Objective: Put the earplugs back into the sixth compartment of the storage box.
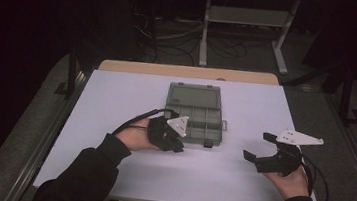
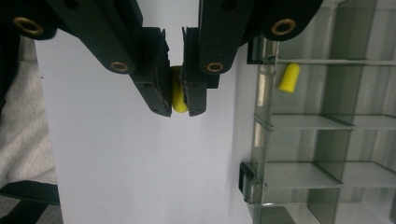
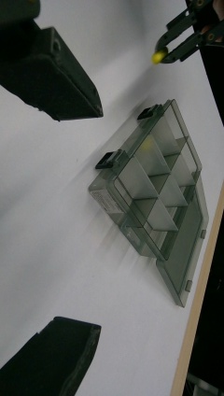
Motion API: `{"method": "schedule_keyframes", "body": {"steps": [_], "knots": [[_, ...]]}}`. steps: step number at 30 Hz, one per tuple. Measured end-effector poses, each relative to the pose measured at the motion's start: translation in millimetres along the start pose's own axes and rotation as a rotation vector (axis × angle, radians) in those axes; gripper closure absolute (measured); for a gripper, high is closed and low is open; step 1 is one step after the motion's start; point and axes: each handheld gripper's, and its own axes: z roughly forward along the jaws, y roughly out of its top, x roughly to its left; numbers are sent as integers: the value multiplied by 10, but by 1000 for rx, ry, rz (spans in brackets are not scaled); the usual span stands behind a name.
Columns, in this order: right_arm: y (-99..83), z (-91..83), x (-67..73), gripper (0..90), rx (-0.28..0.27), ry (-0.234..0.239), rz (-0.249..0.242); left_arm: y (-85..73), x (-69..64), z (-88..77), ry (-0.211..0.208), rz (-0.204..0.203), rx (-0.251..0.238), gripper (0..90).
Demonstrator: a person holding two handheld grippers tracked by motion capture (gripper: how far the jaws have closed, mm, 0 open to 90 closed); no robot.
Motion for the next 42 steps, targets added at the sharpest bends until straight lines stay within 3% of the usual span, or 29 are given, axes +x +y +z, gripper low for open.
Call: {"method": "schedule_keyframes", "body": {"steps": [6,21,34,42], "knots": [[-1,5,1,0,2,0,-2,44,70,-125,-4,-11,-13,819],[-1,0,0,0,-1,5,3,127,266,-348,34,-16,-8,821],[-2,1,-3,0,-2,7,2,225,479,-420,67,-41,-4,821],[-1,-2,-3,0,-2,10,2,170,615,-324,82,-79,1,821]]}}
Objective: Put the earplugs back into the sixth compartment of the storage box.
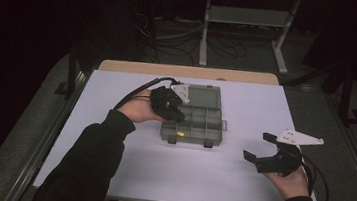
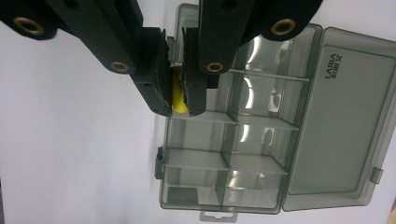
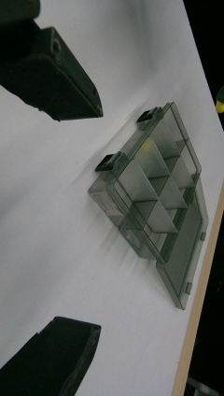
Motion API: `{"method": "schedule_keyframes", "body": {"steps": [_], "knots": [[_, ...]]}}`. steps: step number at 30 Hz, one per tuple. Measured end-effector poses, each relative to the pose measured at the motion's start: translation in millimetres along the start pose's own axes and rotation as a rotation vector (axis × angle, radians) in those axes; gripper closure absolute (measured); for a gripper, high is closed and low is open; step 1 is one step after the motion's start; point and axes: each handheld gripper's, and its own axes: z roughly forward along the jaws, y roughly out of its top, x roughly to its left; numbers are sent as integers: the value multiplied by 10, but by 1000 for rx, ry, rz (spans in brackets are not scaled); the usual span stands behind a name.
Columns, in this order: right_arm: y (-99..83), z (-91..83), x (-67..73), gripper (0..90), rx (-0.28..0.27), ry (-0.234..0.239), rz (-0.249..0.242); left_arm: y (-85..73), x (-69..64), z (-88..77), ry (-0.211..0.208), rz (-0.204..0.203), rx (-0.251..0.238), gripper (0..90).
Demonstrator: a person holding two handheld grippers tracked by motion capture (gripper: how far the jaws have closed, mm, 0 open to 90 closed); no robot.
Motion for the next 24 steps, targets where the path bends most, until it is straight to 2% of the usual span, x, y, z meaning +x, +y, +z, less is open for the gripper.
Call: {"method": "schedule_keyframes", "body": {"steps": [6,11,24], "knots": [[2,1,1,0,0,3,0,-9,68,90,6,-14,9,822],[3,-4,-1,0,-1,3,1,-27,109,214,-5,-29,23,823],[-1,-2,-1,0,3,5,4,-86,167,450,-17,-52,56,822]]}}
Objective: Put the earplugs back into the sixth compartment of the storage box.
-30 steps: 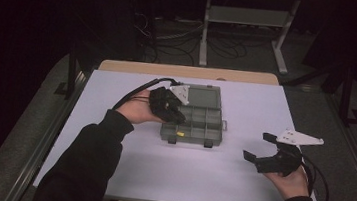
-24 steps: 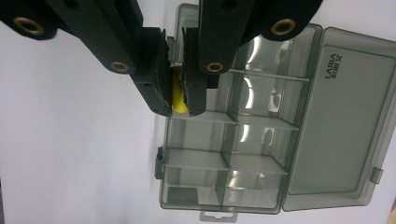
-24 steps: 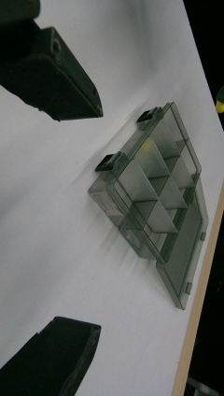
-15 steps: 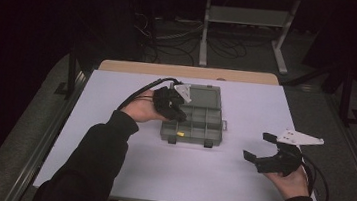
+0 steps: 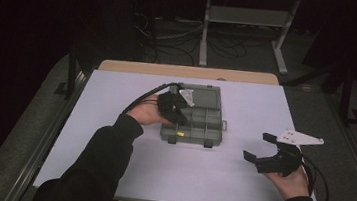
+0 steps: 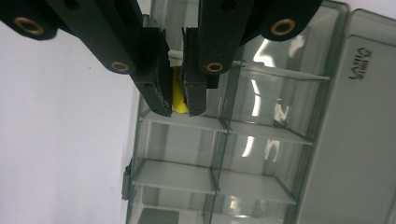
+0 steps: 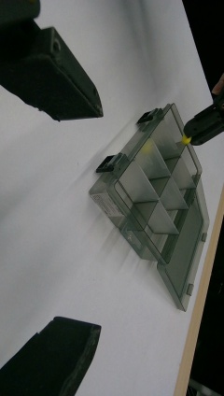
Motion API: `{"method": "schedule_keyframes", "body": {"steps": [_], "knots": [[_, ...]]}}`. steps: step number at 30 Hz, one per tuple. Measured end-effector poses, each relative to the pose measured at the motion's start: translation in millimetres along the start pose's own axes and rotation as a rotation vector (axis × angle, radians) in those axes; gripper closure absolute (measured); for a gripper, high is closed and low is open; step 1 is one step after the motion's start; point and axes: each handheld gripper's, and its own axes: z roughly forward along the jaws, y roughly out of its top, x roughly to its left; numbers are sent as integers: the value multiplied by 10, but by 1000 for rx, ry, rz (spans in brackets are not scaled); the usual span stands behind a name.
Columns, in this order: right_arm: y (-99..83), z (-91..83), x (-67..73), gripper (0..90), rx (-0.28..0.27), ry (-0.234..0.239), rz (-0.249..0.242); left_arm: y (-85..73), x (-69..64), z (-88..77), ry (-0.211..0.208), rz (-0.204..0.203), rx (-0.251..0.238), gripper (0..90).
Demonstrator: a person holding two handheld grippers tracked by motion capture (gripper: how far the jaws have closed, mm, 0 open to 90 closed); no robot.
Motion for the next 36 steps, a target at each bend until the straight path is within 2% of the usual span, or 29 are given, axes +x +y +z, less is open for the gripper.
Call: {"method": "schedule_keyframes", "body": {"steps": [8,11,13,16,18,20,28,31,36], "knots": [[-3,2,0,0,4,1,2,-52,2,169,-5,-16,35,820],[-5,3,-1,0,5,1,2,-61,7,187,-12,-22,30,801],[-6,2,-1,0,5,1,2,-64,13,184,-21,-33,22,716],[-6,2,-1,0,5,1,2,-70,7,147,5,-49,9,616],[-6,2,-1,0,5,1,2,-89,4,80,19,-67,-28,555],[-6,1,-2,0,4,1,2,-111,6,17,6,-81,-72,497],[-7,-2,3,0,6,0,5,-213,-38,-196,22,-90,-204,283],[-8,1,1,0,9,-2,6,-235,-51,-252,40,-96,-229,198],[-11,2,-1,0,10,0,7,-314,-82,-354,69,-115,-280,123]]}}
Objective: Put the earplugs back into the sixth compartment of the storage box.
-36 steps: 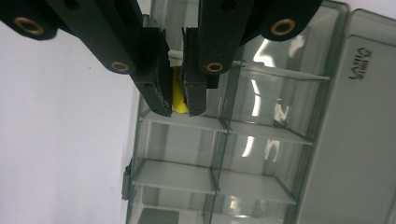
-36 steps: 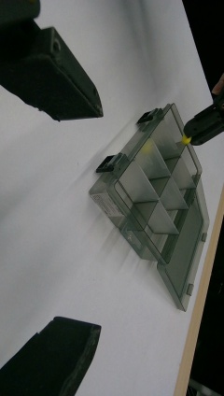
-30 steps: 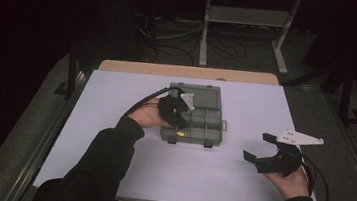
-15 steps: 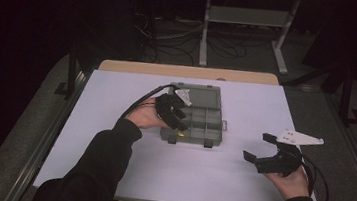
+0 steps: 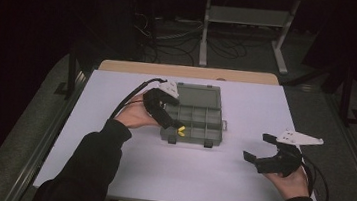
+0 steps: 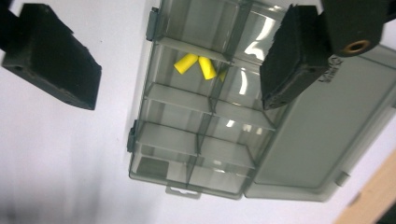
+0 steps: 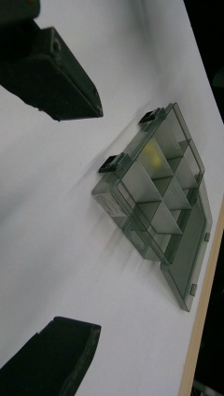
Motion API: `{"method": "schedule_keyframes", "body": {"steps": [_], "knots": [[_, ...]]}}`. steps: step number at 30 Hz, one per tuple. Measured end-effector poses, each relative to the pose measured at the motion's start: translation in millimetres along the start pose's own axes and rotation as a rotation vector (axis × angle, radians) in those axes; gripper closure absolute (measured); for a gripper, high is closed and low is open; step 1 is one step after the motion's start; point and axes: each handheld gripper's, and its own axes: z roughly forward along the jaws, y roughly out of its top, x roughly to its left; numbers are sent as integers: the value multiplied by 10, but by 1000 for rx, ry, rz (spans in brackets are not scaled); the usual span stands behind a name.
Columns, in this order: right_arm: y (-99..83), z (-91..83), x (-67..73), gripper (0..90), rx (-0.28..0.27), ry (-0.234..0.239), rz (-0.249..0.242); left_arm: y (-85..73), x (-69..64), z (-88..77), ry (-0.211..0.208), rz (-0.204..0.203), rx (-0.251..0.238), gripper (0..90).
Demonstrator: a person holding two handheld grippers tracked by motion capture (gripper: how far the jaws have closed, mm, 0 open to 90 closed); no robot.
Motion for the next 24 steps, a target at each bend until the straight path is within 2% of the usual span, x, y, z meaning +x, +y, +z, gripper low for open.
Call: {"method": "schedule_keyframes", "body": {"steps": [5,8,13,16,22,24], "knots": [[1,-1,2,0,0,-3,-3,-87,-11,-127,28,-18,-42,62],[1,-2,3,0,-1,-3,-3,-155,-7,-206,31,-45,-73,30],[-1,-5,1,0,-2,-4,1,-258,-25,-308,60,-55,-96,8],[-2,-2,0,0,-1,-4,1,-329,-30,-348,73,-63,-93,0],[0,-3,7,0,-5,-7,-12,-480,-47,-429,109,-94,-108,0],[0,-2,8,0,-6,-7,-14,-540,-61,-478,126,-109,-130,0]]}}
